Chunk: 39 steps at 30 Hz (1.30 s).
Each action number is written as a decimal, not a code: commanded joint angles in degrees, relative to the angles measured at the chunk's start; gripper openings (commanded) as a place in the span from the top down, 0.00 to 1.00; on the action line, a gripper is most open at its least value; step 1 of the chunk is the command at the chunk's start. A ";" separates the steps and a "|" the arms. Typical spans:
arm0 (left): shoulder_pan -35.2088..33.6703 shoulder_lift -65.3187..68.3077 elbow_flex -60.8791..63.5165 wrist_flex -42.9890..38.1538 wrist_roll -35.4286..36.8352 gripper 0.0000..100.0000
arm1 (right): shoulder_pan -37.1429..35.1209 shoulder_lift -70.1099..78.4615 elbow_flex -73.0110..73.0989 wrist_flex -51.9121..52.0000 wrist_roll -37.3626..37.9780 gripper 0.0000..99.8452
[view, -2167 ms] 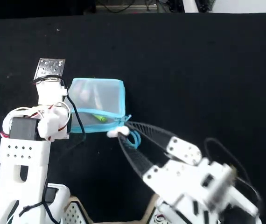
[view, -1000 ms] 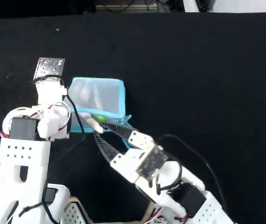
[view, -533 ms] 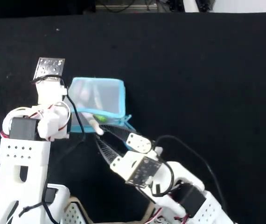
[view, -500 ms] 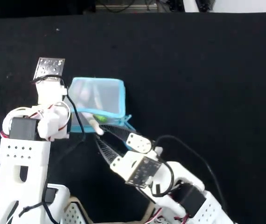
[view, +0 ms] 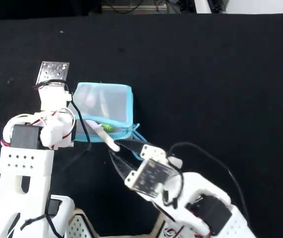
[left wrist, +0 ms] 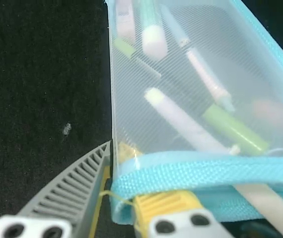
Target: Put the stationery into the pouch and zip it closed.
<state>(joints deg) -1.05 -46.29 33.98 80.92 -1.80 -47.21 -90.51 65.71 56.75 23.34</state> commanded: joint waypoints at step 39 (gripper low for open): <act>0.04 0.70 0.04 -0.53 -0.26 0.97 | 0.44 27.56 -20.00 11.16 0.35 0.81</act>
<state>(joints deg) -1.05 -46.29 33.98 80.92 -1.80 -47.12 -61.67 47.43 67.30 23.52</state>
